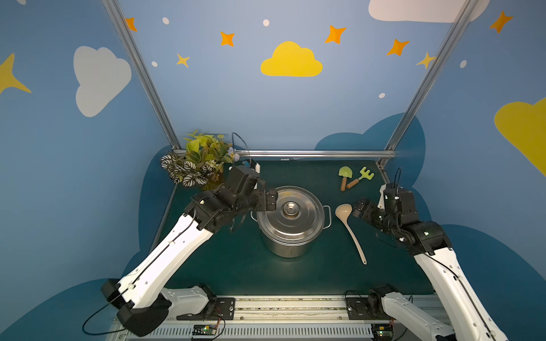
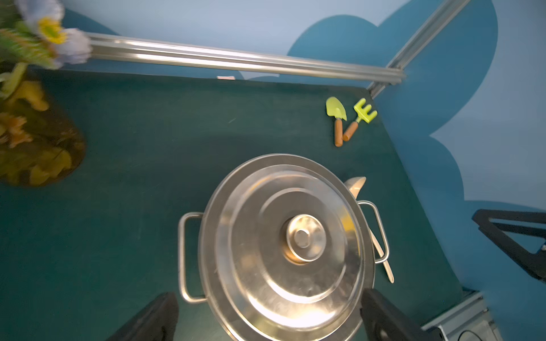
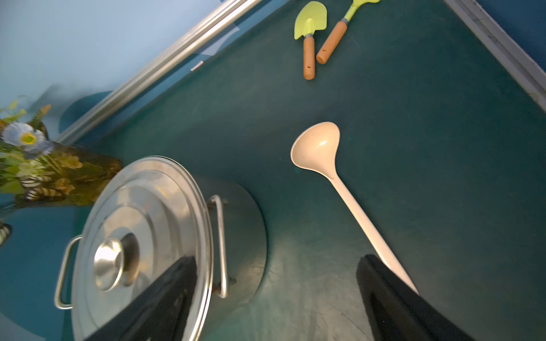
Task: Stir the soup with a spoon
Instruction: Pick up the lid from the pan.
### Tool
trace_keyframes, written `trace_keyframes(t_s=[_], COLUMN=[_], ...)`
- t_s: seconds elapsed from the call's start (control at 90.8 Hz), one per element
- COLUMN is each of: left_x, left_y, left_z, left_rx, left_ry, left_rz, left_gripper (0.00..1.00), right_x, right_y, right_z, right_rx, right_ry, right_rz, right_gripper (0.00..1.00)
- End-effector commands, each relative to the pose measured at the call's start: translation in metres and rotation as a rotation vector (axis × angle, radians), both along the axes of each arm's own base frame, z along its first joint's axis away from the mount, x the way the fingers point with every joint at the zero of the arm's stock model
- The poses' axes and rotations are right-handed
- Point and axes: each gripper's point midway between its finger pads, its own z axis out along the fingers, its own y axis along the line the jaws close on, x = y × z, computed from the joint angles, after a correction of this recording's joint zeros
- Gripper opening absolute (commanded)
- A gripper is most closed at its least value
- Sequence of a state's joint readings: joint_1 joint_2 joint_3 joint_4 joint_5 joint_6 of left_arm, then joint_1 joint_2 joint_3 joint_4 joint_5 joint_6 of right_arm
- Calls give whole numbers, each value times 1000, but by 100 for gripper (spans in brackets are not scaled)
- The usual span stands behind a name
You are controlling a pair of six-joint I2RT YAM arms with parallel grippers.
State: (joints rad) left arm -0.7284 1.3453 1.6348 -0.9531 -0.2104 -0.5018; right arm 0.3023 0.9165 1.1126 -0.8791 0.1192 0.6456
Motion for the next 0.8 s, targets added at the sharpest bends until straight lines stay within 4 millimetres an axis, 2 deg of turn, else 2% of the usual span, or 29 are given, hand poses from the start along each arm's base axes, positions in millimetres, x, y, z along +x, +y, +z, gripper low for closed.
trace_keyframes(t_s=[0.0, 0.088, 0.341, 0.54, 0.793], left_x=[-10, -5, 5, 12, 19], left_y=[-13, -32, -59, -77, -91], left_z=[-23, -38, -78, -92, -109], left_rx=[193, 248, 358, 370, 391], left_ry=[90, 148, 244, 275, 309], left_rz=[-117, -165, -236, -268, -289], left_gripper=[100, 100, 95, 88, 73], right_x=[-8, -8, -7, -4, -3], right_y=[-10, -12, -10, -9, -10], right_z=[-7, -9, -15, -19, -23], right_rx=[-81, -95, -97, -97, -90], right_ry=[40, 40, 64, 82, 92], right_rz=[3, 4, 26, 35, 39], right_gripper=[93, 94, 95, 96, 96])
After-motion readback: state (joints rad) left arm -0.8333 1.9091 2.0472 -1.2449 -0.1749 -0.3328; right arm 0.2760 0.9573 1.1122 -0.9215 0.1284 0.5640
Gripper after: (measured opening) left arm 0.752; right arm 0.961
